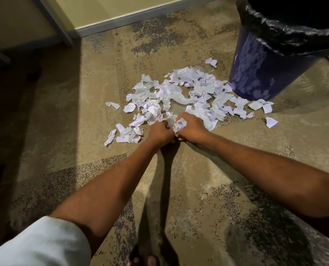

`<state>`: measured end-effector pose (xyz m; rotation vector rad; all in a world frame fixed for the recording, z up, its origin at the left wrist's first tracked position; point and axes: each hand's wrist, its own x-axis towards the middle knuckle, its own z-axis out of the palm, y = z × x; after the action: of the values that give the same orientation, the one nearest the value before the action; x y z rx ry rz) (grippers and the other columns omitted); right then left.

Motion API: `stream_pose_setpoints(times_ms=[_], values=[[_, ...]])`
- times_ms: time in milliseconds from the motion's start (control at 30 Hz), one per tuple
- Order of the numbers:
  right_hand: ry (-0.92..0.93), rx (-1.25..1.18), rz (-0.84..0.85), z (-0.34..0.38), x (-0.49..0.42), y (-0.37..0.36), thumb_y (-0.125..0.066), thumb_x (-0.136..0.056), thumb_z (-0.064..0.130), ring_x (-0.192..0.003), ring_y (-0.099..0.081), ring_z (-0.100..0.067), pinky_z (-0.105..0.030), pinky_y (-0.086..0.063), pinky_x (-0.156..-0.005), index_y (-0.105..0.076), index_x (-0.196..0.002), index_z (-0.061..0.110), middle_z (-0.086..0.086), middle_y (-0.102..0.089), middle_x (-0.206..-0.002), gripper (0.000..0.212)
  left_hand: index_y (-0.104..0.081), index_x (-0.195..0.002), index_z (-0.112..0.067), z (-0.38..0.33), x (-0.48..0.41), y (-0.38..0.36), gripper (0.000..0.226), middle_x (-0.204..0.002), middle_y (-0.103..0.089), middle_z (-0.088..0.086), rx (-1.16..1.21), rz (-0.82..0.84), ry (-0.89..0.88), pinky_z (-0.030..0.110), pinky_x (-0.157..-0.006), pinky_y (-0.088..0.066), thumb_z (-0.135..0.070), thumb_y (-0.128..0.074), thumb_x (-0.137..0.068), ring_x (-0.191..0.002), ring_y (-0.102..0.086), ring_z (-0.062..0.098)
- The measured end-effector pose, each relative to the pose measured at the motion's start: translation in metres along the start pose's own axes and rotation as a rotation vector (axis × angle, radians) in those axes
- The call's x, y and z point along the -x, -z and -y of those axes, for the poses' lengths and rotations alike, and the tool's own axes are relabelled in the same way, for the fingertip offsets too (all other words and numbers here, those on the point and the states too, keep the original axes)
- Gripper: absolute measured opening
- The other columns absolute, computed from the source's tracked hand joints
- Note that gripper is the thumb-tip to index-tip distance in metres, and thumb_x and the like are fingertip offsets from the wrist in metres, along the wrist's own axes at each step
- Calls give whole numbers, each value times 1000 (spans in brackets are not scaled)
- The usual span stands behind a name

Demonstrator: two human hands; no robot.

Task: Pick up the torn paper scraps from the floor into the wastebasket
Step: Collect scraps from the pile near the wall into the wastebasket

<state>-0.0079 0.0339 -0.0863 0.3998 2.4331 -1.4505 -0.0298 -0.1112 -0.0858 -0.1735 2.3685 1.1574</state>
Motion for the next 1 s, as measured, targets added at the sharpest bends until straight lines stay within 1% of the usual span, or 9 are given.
stream_pose_setpoints(times_ms=[133,300,400,500,600,700,833,933,1000], values=[[-113,-189,61,9,10,16,-75,-76,-16,-76,-79,-26,-45,-67,-63,-66,-114,18,-15,-71,-103,52,-65,-114,4,-4,9,-1,26,-111,-73,28,325,34,104,41,-75,-67,7,-67,-88,-81,-78,30],[-73,-277,107,27,21,54,-68,-82,-23,-67,-79,-21,-32,-63,-56,-65,-118,10,-25,-75,-100,49,-66,-106,-2,-35,28,0,18,-105,-75,23,429,-2,79,40,-76,-65,3,-71,-90,-89,-76,30],[-9,-191,28,45,26,76,-69,-79,-23,-56,-72,-3,-21,-57,-51,-67,-118,9,-13,-72,-96,51,-70,-98,-4,-59,35,-3,28,-98,-77,20,492,-50,34,48,-85,-66,5,-72,-72,-94,-78,36],[26,-185,-30,64,26,97,-71,-74,-17,-69,-76,-16,-39,-67,-66,-69,-119,17,-16,-76,-99,57,-68,-88,-7,-91,46,2,22,-85,-76,16,529,-78,-64,42,-79,-67,13,-60,-84,-79,-79,29],[85,-215,-71,85,29,124,-75,-73,-12,-74,-77,-22,-36,-65,-62,-70,-117,17,-16,-77,-99,53,-64,-86,-6,-128,52,12,23,-78,-72,13,544,-95,-166,41,-80,-67,16,-57,-89,-76,-79,32],[151,-339,-75,109,35,156,-72,-77,-17,-77,-75,-28,-42,-67,-72,-70,-116,7,-24,-76,-103,46,-67,-97,1,-166,55,22,16,-88,-77,18,583,-85,-240,44,-84,-66,14,-61,-92,-80,-79,33],[207,-482,-132,135,42,196,-67,-80,-22,-72,-76,-29,-35,-65,-61,-68,-113,5,-26,-75,-102,42,-64,-103,-1,-222,64,30,10,-82,-75,11,572,-133,-317,28,-61,-62,6,-66,-95,-64,-72,19],[250,-598,-170,151,52,226,-71,-85,-18,-73,-76,-32,-37,-66,-64,-68,-117,-1,-23,-75,-96,36,-62,-95,-4,-269,69,29,11,-76,-72,9,501,-151,-400,25,-50,-53,6,-65,-94,-54,-64,14],[264,-670,-208,159,53,246,-69,-87,-17,-64,-72,-29,-37,-65,-60,-69,-109,-1,-21,-73,-88,27,-62,-93,-4,-299,68,25,12,-69,-71,7,490,-140,-433,24,-46,-50,8,-62,-93,-47,-62,13]])
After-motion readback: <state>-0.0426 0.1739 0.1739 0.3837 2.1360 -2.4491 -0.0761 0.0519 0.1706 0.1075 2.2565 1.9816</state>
